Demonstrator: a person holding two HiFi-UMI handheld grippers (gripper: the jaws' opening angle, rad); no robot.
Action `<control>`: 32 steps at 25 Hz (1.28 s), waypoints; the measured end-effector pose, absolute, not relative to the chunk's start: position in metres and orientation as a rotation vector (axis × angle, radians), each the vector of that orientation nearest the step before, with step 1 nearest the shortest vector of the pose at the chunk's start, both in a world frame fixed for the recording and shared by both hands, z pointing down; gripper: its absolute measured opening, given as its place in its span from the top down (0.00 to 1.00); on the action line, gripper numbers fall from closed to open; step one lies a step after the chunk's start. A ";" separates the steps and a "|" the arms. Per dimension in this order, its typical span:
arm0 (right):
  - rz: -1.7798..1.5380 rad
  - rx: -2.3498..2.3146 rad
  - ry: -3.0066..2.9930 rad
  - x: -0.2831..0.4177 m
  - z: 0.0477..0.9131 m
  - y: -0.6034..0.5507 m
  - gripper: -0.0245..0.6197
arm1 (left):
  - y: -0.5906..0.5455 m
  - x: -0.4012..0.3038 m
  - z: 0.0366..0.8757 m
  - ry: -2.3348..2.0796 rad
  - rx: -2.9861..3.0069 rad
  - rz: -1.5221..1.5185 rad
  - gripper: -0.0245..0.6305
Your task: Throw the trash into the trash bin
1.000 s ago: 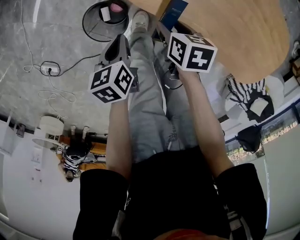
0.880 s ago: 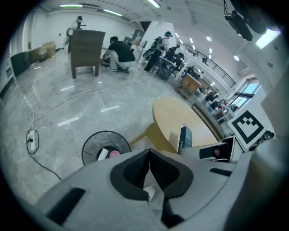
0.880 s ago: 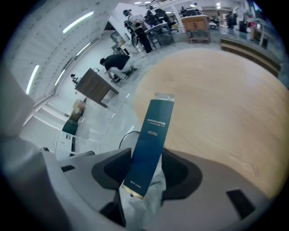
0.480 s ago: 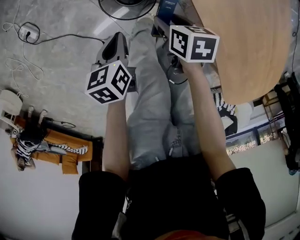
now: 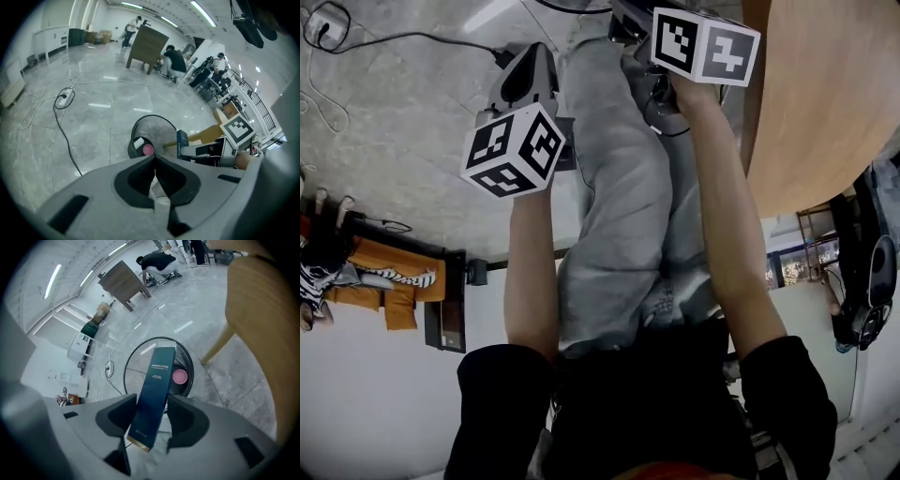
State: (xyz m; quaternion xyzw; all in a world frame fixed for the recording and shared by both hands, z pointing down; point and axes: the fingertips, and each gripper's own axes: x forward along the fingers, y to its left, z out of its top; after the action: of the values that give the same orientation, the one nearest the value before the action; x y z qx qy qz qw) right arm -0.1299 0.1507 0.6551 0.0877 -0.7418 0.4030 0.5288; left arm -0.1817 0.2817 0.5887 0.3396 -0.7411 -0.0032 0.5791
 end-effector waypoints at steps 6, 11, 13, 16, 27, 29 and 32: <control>0.911 0.216 -1.778 -0.138 0.674 0.148 0.64 | 0.280 -0.184 0.599 -1.739 0.768 -0.048 0.95; 0.917 0.228 -1.780 -0.135 0.664 0.146 0.63 | 0.279 -0.186 0.589 -1.743 0.776 -0.037 0.95; 0.958 0.246 -1.782 -0.130 0.651 0.143 0.63 | 0.274 -0.187 0.576 -1.749 0.790 -0.029 0.95; 1.010 0.287 -1.796 -0.118 0.626 0.140 0.71 | 0.267 -0.189 0.552 -1.757 0.827 -0.004 0.95; 1.310 0.505 -1.979 -0.103 0.476 0.095 0.92 | 0.181 -0.208 0.436 -1.755 1.130 0.123 0.95; 1.339 0.552 -2.042 -0.093 0.444 0.079 0.92 | 0.160 -0.202 0.412 -1.740 1.205 0.152 0.95; 1.373 0.632 -2.108 -0.066 0.396 0.057 0.93 | 0.131 -0.180 0.374 -1.697 1.299 0.188 0.95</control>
State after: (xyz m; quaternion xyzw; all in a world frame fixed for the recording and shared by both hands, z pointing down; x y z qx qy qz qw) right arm -0.0660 0.0574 0.3964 0.2345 -0.7824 0.5095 0.2707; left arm -0.1804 0.1313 0.3743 0.5318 -0.6949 0.0771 0.4779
